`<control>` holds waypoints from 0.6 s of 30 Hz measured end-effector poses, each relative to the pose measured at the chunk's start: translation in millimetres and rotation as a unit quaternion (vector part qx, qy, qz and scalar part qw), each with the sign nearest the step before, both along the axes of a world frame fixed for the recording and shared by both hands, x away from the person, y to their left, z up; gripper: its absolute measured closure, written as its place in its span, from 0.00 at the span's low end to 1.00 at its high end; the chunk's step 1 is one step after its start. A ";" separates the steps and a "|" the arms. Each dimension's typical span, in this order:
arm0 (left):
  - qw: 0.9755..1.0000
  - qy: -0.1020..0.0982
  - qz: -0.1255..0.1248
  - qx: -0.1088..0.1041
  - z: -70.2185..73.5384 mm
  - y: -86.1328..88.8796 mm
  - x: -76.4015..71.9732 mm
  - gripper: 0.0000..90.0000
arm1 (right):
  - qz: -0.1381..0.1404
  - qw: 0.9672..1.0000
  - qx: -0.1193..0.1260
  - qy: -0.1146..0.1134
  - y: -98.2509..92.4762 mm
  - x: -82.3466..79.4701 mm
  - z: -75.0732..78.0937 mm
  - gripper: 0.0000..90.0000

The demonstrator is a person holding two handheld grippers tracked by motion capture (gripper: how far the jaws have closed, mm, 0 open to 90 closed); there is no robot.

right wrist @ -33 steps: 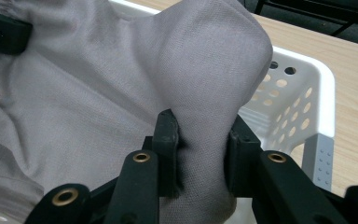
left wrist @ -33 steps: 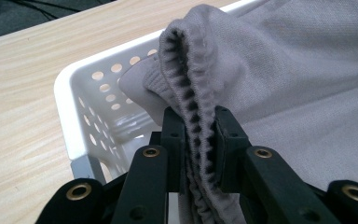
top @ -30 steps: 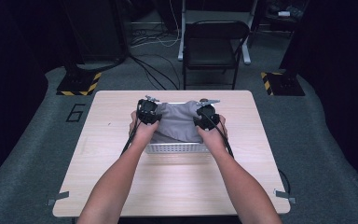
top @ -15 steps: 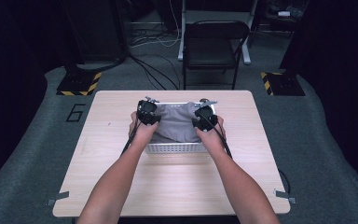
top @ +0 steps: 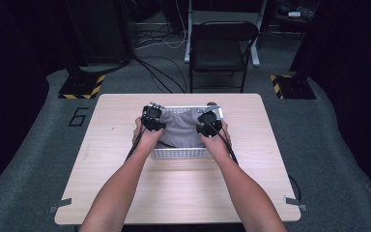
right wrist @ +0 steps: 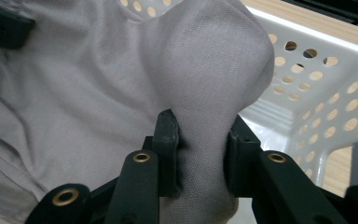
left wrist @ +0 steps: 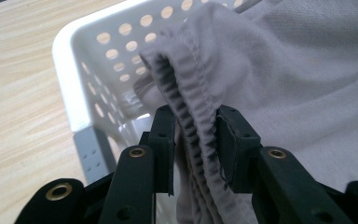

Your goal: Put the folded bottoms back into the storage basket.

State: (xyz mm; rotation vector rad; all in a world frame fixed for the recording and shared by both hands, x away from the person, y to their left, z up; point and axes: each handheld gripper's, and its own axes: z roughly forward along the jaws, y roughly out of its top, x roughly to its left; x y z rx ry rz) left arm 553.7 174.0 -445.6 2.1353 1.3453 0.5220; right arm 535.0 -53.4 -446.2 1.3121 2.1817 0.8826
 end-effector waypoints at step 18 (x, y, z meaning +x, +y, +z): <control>1.000 -0.019 0.004 -0.013 6.7 12.6 -9.8 0.63 | -0.010 1.000 -0.020 0.016 2.2 2.5 -3.0 0.76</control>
